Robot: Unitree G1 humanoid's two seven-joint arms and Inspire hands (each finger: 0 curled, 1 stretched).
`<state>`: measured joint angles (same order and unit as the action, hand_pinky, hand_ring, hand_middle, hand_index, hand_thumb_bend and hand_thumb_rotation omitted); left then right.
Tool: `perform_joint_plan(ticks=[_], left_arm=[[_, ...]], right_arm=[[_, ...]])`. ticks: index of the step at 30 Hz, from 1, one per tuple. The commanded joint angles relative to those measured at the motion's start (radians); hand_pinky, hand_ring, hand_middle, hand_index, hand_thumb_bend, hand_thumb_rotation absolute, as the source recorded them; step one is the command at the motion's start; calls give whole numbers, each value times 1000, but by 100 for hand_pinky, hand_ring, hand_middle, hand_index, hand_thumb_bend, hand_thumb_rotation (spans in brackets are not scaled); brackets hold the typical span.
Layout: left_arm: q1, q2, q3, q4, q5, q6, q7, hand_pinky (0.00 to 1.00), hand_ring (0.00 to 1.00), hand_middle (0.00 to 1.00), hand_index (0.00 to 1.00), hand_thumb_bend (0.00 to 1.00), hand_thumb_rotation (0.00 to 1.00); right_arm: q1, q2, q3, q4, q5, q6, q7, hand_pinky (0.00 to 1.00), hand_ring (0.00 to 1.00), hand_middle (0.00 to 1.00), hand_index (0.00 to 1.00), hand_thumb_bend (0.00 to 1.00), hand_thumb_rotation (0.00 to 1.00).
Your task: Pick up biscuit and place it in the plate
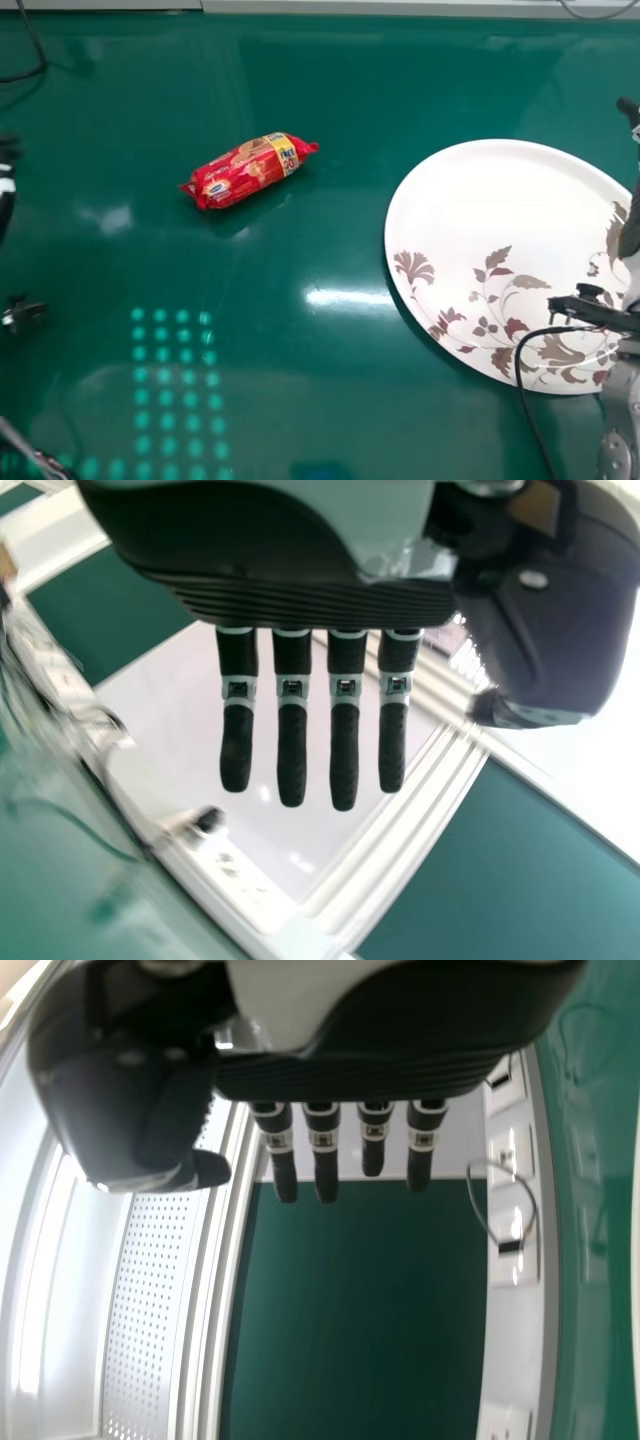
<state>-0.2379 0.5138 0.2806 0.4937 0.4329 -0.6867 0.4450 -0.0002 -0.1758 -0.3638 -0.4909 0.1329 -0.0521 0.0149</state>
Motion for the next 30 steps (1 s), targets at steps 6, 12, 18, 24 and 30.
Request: perform_joint_plan(ticks=[6,12,18,24,30], left_arm=[[-121,-156,-95,72,-27,-53,82,43,52,57,60,37,0],[-110,-196,-121,39,-67,-96,62,45,55,59,62,44,9],[-40,-189,-169,-57,-153,-113,-86,61,70,72,75,78,29],[51,-117,-198,-247,-44,33,-212,72,84,88,91,100,39],[115,-64,-213,-390,29,164,-316,80,91,95,100,100,43]], right_arm=[[56,7,-18,-18,25,-37,14,94,95,96,95,22,35],[83,28,-3,-39,25,-27,-6,94,95,96,95,27,40],[92,32,-3,-34,35,-45,-2,91,94,94,94,27,36],[96,33,-4,-18,77,-61,18,92,95,95,95,28,32],[113,29,-7,-5,66,-95,29,91,94,95,94,27,33]])
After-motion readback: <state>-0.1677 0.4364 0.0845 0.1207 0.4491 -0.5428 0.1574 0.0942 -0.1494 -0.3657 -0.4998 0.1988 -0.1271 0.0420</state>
